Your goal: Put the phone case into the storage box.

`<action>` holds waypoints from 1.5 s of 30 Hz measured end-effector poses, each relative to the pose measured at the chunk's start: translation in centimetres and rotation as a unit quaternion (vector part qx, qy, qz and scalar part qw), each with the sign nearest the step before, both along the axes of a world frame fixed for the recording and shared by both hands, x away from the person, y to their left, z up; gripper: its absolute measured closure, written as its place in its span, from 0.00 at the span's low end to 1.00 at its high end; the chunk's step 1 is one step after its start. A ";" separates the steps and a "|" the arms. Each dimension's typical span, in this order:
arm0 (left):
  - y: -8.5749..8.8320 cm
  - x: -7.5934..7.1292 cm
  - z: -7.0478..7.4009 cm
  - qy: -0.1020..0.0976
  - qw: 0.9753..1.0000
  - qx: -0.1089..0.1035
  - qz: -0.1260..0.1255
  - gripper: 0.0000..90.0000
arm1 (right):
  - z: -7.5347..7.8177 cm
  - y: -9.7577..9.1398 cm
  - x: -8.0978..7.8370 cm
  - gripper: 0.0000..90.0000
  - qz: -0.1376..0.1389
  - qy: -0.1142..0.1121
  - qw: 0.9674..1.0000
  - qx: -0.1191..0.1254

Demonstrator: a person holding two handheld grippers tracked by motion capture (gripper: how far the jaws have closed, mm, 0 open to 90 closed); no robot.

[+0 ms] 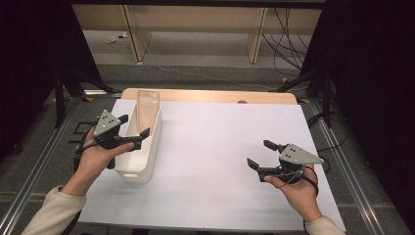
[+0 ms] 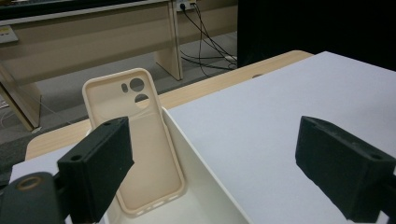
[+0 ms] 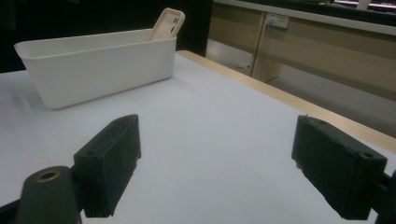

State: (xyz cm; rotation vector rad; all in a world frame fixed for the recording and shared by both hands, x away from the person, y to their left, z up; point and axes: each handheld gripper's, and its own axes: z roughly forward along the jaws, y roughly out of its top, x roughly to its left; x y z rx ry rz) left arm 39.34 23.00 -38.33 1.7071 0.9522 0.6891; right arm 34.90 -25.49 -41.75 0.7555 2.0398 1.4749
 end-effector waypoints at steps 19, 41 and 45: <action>-0.2 -1.0 -0.7 -0.001 1.000 -0.011 -0.020 0.12 | -0.1 0.1 -0.1 0.19 -0.002 0.009 1.000 0.002; -0.4 -1.6 -1.1 -0.002 0.999 -0.013 -0.032 0.13 | -0.1 0.0 0.1 0.19 0.005 0.000 1.000 0.000; -0.4 -1.6 -1.1 -0.002 0.999 -0.012 -0.035 0.13 | -0.1 0.0 0.1 0.19 0.006 0.000 1.000 0.001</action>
